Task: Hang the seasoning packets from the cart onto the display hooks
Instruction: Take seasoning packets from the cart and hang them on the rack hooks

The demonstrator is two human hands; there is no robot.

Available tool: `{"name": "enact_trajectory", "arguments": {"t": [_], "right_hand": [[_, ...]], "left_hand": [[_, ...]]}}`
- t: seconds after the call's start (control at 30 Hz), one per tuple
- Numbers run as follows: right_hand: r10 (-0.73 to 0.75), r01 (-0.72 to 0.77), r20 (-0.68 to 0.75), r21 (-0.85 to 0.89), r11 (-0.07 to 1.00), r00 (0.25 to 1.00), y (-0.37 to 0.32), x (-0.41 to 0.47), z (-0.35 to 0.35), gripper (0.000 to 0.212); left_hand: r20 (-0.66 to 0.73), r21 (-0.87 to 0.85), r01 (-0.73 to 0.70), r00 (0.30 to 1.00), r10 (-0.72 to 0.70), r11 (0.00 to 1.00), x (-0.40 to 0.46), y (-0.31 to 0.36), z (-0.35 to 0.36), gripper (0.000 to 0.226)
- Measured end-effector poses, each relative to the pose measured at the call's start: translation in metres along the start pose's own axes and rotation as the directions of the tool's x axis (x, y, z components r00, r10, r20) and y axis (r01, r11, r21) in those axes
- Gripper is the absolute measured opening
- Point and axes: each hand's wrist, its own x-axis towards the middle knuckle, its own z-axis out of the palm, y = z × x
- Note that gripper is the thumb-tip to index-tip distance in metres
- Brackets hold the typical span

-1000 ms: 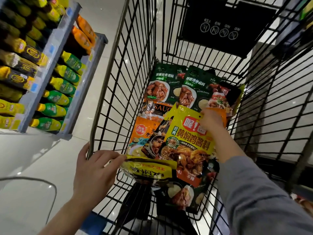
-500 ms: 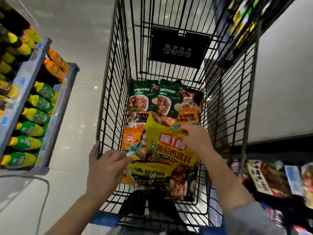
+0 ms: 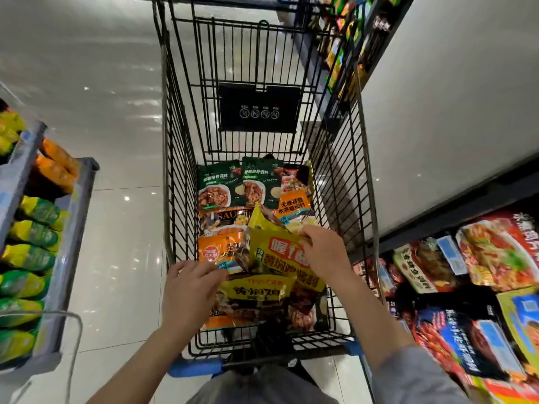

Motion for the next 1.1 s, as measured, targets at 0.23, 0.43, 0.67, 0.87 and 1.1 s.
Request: {"name": "enact_trajectory", "arguments": {"t": [0.23,0.43,0.67,0.87,1.1], "right_hand": [[0.117,-0.12,-0.132,-0.016,0.993,0.984,0.005,-0.032,-0.014,0.013],[0.153,-0.127,-0.268,0.113,0.985,0.951,0.005,-0.068,-0.067,0.015],[0.26,-0.15,-0.586,0.231,0.961,0.767,0.016,-0.128,-0.147,0.021],[0.326,-0.159,-0.732,0.29,0.944,0.598,0.025,-0.193,-0.202,0.031],[0.366,-0.249,-0.795,0.276,0.928,0.484,0.031,-0.29,-0.246,0.028]], "left_hand": [[-0.05,-0.034,-0.055,0.997,0.054,0.998,-0.001,-0.003,0.0,0.018],[-0.083,-0.217,-0.226,0.974,0.213,0.95,0.026,0.02,-0.014,0.025],[-0.253,-0.189,-0.441,0.885,0.39,0.877,0.076,0.053,-0.069,0.024],[-0.373,-0.204,-0.604,0.776,0.509,0.77,0.117,0.111,-0.114,0.026],[-0.553,-0.261,-0.791,0.592,0.586,0.553,0.138,0.218,-0.147,0.02]]}}
